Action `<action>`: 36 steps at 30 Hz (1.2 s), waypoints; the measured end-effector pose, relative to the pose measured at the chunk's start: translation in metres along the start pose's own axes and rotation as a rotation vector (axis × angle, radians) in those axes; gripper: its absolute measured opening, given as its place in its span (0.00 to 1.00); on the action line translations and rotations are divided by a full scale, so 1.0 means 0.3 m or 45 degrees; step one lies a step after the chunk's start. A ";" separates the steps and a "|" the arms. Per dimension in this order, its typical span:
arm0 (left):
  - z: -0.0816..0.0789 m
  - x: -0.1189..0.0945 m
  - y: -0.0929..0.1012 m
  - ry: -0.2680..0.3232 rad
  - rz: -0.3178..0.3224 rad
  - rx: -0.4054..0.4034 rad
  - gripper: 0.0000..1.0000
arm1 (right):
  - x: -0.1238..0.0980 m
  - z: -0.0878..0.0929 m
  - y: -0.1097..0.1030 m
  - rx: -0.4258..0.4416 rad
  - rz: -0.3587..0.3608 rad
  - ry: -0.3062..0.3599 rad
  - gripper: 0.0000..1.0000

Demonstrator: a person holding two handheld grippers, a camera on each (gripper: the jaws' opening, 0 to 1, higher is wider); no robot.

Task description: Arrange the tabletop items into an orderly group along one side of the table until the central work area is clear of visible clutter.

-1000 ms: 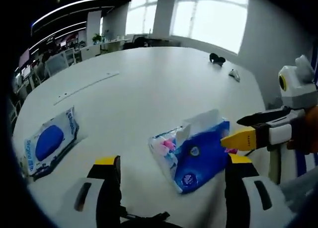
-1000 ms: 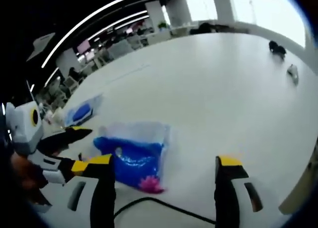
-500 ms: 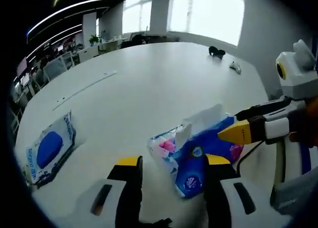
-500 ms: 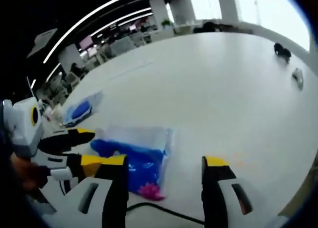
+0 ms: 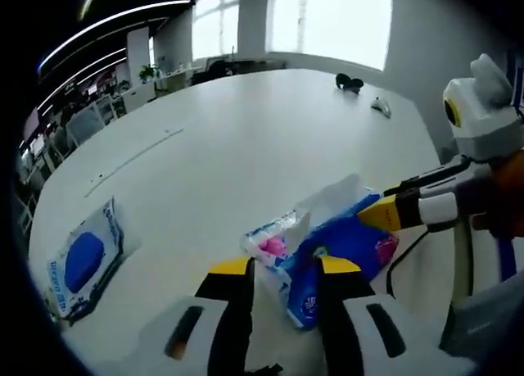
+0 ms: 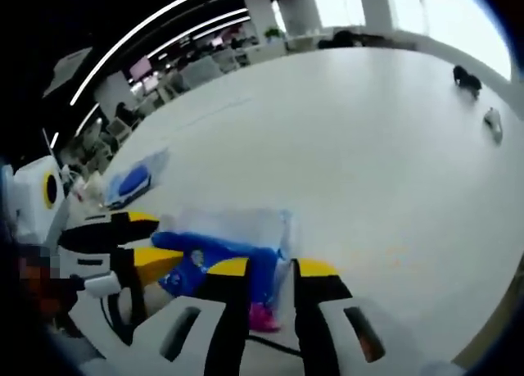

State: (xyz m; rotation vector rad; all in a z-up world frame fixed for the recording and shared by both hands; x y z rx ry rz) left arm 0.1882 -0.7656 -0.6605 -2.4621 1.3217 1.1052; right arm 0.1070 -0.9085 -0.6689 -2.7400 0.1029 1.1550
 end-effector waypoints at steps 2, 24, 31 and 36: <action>-0.007 -0.006 -0.003 0.006 -0.002 -0.001 0.25 | -0.002 -0.004 -0.001 0.004 0.000 -0.003 0.13; -0.120 -0.071 -0.071 0.138 -0.042 -0.080 0.02 | -0.007 -0.166 -0.042 0.030 -0.036 0.128 0.00; -0.141 -0.087 -0.119 0.170 -0.070 -0.125 0.00 | 0.011 -0.235 -0.069 0.009 -0.079 0.167 0.00; -0.147 -0.088 -0.148 0.174 -0.093 -0.138 0.00 | 0.027 -0.244 -0.081 -0.018 -0.098 0.162 0.00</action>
Point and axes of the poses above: the point that each gripper's makers call its tool centre point, and the gripper's own axes: x roughly forward along the fingers, y roughly to its right, z roughly out of its underside, the point moved 8 cm from there along -x, roughly backward along the fingers, and after that the axes turned 12 degrees about -x, right-handed, at the moved point
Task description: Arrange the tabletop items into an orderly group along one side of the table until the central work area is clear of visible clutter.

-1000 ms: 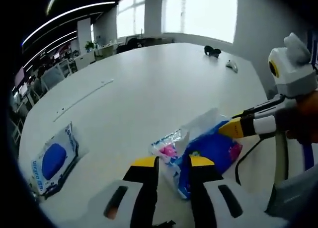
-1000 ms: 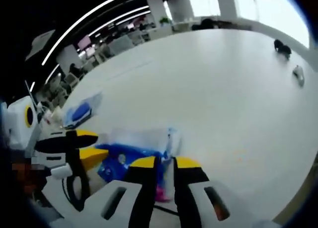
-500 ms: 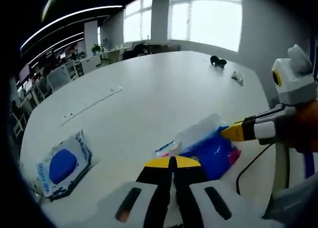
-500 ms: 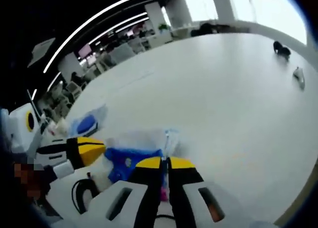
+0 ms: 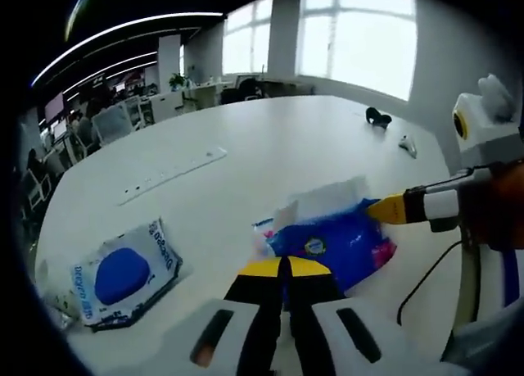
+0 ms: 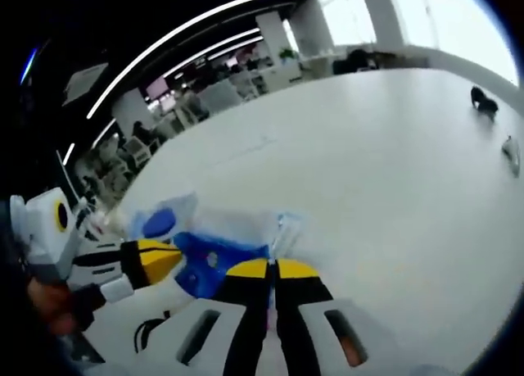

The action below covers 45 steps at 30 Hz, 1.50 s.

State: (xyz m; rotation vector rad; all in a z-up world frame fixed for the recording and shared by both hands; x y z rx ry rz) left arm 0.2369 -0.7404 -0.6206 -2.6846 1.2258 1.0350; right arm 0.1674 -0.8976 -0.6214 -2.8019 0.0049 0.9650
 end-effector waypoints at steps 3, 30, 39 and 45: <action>0.001 0.003 -0.007 -0.002 -0.011 0.005 0.00 | 0.004 0.001 -0.001 -0.001 -0.008 0.002 0.00; 0.043 0.024 -0.024 -0.076 -0.008 -0.015 0.07 | -0.002 0.027 0.004 0.012 -0.025 -0.033 0.00; -0.002 0.006 -0.059 -0.039 -0.032 -0.036 0.05 | 0.024 -0.029 -0.026 -0.012 -0.061 -0.018 0.00; -0.037 0.010 -0.095 -0.024 -0.058 -0.058 0.03 | 0.061 -0.066 -0.041 -0.029 -0.082 -0.017 0.00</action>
Point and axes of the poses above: the point that each gripper's makers call its tool centre point, and the gripper's own axes: x roughly forward along the fingers, y roughly to its right, z roughly out of its underside, the point moved 8 cm from there along -x, roughly backward along the fingers, and after that the axes turned 12 degrees about -x, right-handed, at the moved point
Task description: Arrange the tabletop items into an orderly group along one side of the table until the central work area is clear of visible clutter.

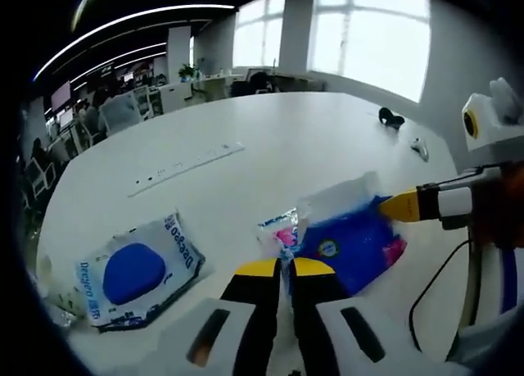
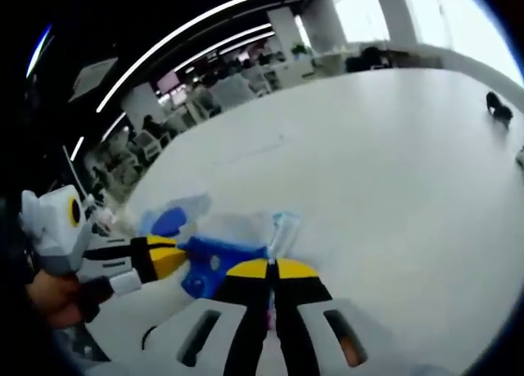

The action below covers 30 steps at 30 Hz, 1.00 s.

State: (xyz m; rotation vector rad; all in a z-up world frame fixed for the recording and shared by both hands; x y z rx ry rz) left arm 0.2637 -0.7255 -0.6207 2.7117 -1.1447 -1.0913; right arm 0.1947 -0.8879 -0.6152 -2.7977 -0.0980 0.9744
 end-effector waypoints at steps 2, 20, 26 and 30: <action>-0.015 0.001 -0.011 0.005 -0.007 -0.012 0.03 | 0.014 -0.019 -0.003 -0.004 -0.006 0.000 0.00; -0.119 0.074 -0.129 0.026 -0.089 -0.171 0.02 | 0.180 -0.147 -0.007 -0.047 -0.035 -0.015 0.00; -0.123 0.109 -0.166 0.008 -0.106 -0.235 0.02 | 0.244 -0.178 -0.007 -0.064 -0.044 -0.034 0.00; -0.129 0.141 -0.198 -0.019 -0.131 -0.250 0.02 | 0.288 -0.188 -0.005 -0.082 -0.055 -0.051 0.00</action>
Point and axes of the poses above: the point that each gripper's makers call its tool centre point, and the gripper's own axes: x roughly forward along the fingers, y roughly to its right, z roughly out of its underside, the point moved 8 cm from there along -x, roughly backward along the fingers, and after that the axes turned 12 degrees about -x, right-handed, at the moved point
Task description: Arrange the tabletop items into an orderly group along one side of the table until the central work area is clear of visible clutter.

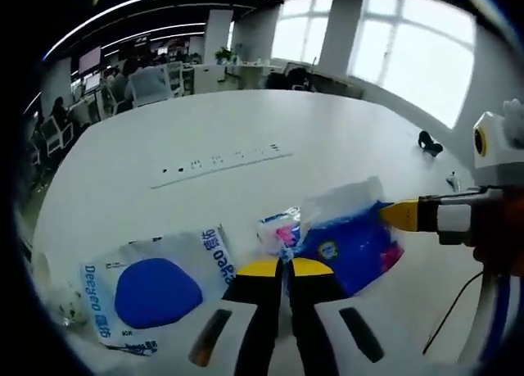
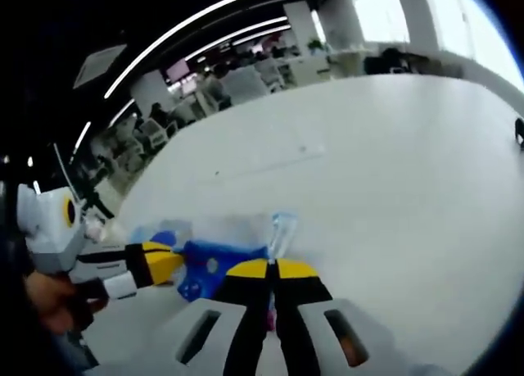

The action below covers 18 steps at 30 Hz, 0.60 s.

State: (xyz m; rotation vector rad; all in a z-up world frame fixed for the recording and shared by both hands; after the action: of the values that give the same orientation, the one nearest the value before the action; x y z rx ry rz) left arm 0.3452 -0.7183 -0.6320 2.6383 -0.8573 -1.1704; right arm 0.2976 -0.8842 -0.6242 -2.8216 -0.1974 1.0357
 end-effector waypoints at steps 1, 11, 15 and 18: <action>-0.003 0.007 -0.006 -0.003 0.001 -0.020 0.02 | 0.013 -0.003 0.003 0.000 0.000 -0.004 0.00; -0.009 0.063 -0.041 -0.057 -0.013 -0.127 0.03 | 0.096 -0.010 0.024 0.006 0.007 -0.045 0.00; -0.003 0.083 -0.059 -0.083 -0.028 -0.165 0.05 | 0.125 -0.014 0.034 0.002 0.007 -0.053 0.00; 0.001 0.090 -0.064 -0.092 -0.038 -0.168 0.05 | 0.141 -0.012 0.032 -0.011 0.004 -0.069 0.00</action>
State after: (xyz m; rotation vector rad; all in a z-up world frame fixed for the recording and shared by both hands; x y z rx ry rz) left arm 0.3680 -0.7170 -0.6560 2.5256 -0.7273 -1.2899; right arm 0.3326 -0.8868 -0.6499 -2.8039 -0.2036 1.1160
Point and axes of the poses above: the point that each gripper's makers call its tool centre point, and the gripper's own axes: x roughly forward along the fingers, y roughly to its right, z roughly out of its underside, the point moved 8 cm from there along -x, roughly backward along the fingers, and after that the axes turned 12 degrees about -x, right-handed, at the moved point
